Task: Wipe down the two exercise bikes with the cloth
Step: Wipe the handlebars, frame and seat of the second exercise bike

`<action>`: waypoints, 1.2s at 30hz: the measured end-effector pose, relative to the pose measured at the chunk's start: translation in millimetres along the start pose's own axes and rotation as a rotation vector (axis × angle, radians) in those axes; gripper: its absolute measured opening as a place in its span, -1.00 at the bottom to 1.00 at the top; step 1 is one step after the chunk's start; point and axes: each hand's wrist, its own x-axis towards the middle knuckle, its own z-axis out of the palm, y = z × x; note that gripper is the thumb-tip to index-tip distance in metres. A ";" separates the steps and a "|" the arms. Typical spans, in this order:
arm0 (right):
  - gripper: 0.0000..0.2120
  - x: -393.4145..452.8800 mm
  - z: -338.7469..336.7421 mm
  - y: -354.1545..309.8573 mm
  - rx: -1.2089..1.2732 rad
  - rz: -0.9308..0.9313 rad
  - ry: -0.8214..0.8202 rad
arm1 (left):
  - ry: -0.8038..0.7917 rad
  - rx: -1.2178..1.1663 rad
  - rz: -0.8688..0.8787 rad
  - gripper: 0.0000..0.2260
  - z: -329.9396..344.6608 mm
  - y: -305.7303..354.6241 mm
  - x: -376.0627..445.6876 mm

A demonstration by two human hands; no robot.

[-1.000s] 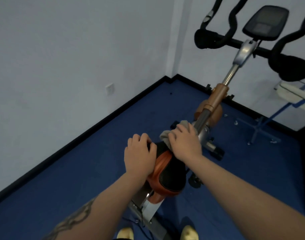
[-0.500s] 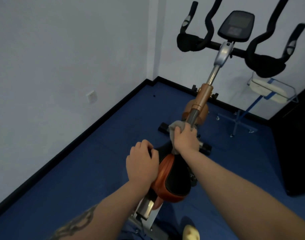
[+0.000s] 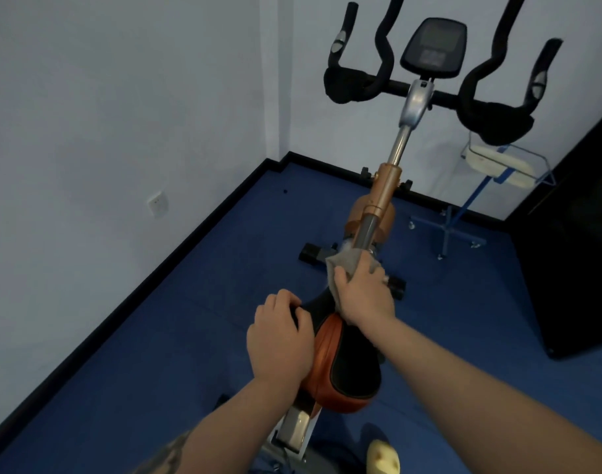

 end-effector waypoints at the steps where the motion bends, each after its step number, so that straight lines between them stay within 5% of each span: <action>1: -0.36 0.6 -0.1 1.8 -0.005 0.011 -0.016 | 0.002 -0.003 0.005 -0.95 0.5 -0.2 0.7; 15: -0.42 -20.2 -4.5 -0.8 0.071 0.305 -0.131 | -0.005 -0.023 -0.005 -0.92 0.3 0.7 0.6; 21: -0.37 -88.5 6.4 9.2 -0.006 0.019 0.024 | 0.029 -0.194 -0.091 -0.87 2.2 -4.7 -2.4; 26: -0.40 -71.8 -7.9 -1.5 0.059 0.171 -0.062 | -0.043 -0.306 -0.126 -0.85 0.4 -11.4 0.7; 31: -0.43 -153.3 19.2 11.1 -0.198 -0.178 0.222 | -0.055 -0.281 -0.036 -0.86 -2.4 -15.0 -1.0; 33: -0.47 -146.6 13.1 25.7 -0.086 -0.248 0.193 | -0.038 -0.245 -0.009 -0.86 -1.4 -12.0 -2.8; 36: -0.54 -109.9 -1.9 33.2 0.356 0.024 0.016 | -0.027 -0.211 0.001 -0.85 -0.8 -11.4 -2.2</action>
